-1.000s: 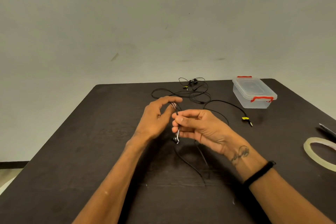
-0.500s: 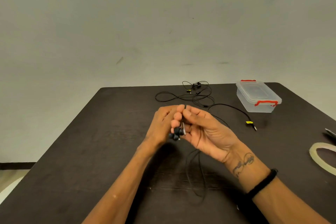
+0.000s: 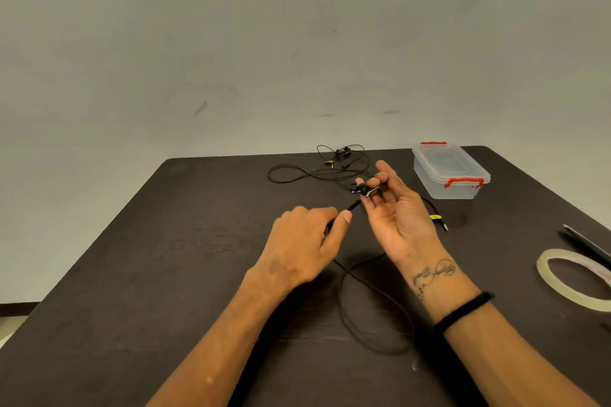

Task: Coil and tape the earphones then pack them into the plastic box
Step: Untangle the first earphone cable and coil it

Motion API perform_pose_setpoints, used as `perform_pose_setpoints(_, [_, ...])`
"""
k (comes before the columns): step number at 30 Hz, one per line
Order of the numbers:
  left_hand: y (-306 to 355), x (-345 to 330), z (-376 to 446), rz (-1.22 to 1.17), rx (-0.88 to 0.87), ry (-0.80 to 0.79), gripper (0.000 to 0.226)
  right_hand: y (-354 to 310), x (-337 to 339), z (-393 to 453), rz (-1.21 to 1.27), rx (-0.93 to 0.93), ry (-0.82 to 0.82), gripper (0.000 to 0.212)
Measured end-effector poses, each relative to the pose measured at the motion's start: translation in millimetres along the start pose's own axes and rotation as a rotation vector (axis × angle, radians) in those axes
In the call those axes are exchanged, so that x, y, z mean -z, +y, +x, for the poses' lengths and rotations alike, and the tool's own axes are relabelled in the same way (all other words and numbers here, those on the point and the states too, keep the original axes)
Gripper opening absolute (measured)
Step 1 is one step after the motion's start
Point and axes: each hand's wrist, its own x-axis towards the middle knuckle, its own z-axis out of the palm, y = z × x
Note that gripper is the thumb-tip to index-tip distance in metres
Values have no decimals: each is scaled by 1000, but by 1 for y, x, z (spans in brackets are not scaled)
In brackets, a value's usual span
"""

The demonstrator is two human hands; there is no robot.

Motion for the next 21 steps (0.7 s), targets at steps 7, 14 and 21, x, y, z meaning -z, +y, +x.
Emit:
perform_pose_setpoints(7, [-8, 5, 1, 69, -196, 54, 52, 6, 10, 10, -124, 73, 55, 19])
perform_pose_setpoints(14, [-7, 8, 1, 54, -264, 185, 46, 26, 10, 0, -771, 377, -88, 22])
perform_pose_setpoints(21, [-14, 16, 1, -43, -212, 165, 41, 36, 15, -20, -1553, 649, -496, 10])
